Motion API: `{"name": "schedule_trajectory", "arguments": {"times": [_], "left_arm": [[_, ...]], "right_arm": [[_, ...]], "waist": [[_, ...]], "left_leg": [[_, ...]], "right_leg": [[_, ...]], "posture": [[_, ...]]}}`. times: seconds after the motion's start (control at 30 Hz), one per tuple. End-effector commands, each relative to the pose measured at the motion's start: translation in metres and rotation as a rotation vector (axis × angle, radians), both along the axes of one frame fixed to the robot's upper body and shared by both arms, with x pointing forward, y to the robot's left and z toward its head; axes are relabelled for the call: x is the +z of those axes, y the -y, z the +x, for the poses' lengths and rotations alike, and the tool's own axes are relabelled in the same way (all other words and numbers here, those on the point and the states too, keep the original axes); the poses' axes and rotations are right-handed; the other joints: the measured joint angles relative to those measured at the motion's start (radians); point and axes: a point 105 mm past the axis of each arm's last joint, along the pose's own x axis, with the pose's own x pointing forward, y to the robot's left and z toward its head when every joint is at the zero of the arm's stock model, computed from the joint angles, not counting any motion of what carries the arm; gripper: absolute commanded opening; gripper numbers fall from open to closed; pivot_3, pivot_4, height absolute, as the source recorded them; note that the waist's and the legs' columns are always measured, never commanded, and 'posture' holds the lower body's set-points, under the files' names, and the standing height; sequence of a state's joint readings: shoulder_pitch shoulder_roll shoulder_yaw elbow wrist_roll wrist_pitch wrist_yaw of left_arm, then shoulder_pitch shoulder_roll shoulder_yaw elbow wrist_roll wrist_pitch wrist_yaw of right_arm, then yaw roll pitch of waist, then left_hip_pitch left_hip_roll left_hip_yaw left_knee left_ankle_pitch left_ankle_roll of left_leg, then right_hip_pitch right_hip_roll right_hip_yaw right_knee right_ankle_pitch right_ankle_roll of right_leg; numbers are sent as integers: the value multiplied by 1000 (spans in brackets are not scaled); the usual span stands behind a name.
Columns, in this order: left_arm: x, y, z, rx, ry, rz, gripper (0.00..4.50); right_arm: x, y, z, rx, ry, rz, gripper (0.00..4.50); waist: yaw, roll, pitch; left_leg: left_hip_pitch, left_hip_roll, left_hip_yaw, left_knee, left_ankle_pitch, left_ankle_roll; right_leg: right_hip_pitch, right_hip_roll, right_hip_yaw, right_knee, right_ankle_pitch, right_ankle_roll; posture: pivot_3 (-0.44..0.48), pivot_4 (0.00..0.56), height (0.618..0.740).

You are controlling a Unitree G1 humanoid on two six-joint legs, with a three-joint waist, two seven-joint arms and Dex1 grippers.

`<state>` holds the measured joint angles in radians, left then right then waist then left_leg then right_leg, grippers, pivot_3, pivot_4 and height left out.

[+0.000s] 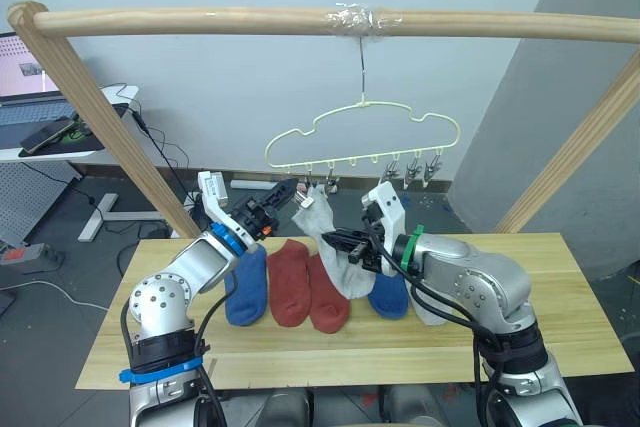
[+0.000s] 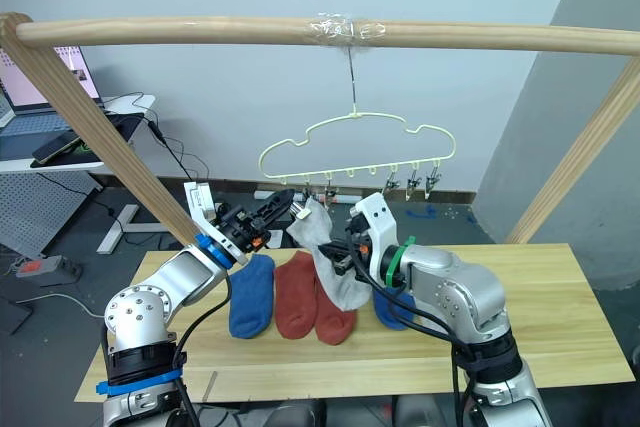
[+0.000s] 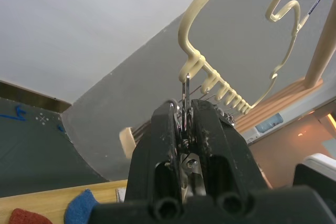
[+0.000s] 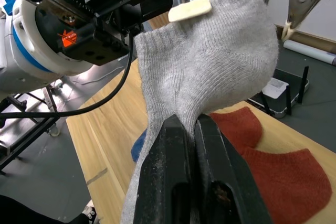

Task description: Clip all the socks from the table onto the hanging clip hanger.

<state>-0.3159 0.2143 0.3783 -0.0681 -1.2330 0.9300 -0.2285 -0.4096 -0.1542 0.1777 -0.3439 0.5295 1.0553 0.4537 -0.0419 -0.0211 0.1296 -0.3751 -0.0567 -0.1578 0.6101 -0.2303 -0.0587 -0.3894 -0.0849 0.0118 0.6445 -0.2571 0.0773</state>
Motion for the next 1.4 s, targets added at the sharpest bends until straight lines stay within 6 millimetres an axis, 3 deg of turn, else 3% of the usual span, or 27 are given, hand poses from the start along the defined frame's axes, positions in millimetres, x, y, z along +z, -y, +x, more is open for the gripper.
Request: {"name": "schedule_trajectory", "arguments": {"times": [0.03, 0.33, 0.57, 0.77, 0.93, 1.1, 1.2, 1.4], "left_arm": [[7, 1, 0, -4, 32, 1, 131], [6, 4, -1, -4, 53, 51, 131], [11, 1, -6, -11, 67, 37, 2391], [15, -17, -10, 24, 74, 68, 4325], [2, -50, -18, 116, 27, 181, 4471], [2, -53, -29, 103, 39, 255, 4471], [0, -52, -30, 115, 55, 323, 4500], [0, -35, -34, 70, 123, 419, 4500]], "right_arm": [[14, -4, 3, 5, 47, 41, 42], [16, -7, 6, 1, 44, 53, 42], [12, -9, 7, -7, 31, 56, 0], [10, -11, 8, -7, 23, 61, 0], [-8, -15, 11, 1, -33, 59, 0], [-10, -25, 17, 4, -107, 143, 0], [-11, -29, 21, 5, -146, 178, 768], [-17, -27, 23, -2, -170, 165, 3002]], "waist": [[0, 0, 0], [1, 0, 0], [1, 0, 0], [1, 1, 1], [-2, 2, 1], [6, 3, 3], [12, 3, 3], [13, 3, 3]], "left_leg": [[0, 0, 0, 0, 0, 0], [0, 0, 0, 0, 0, 0], [-1, 0, 0, 0, 0, 0], [-1, 0, -1, 0, 0, 0], [0, 0, 0, 0, 0, 0], [-1, 0, -1, -1, 0, 0], [-1, 0, -2, -1, 0, 0], [-1, 0, -1, -1, 0, 0]], "right_leg": [[0, 0, 0, 0, 0, 0], [0, 0, 0, 0, 0, 0], [0, 0, 0, 0, 0, 0], [-1, 0, 0, 0, 0, 0], [-1, 0, 0, 0, 0, 0], [-1, 0, -1, 0, -1, -1], [-1, 0, -1, 0, 0, -2], [-2, 0, -1, 0, 0, -3]], "posture": [[-30, 97, 740], [-28, 99, 740], [-22, 104, 740], [-23, 106, 740], [-17, 107, 740], [10, 109, 740], [17, 106, 740], [17, 99, 740]]}}
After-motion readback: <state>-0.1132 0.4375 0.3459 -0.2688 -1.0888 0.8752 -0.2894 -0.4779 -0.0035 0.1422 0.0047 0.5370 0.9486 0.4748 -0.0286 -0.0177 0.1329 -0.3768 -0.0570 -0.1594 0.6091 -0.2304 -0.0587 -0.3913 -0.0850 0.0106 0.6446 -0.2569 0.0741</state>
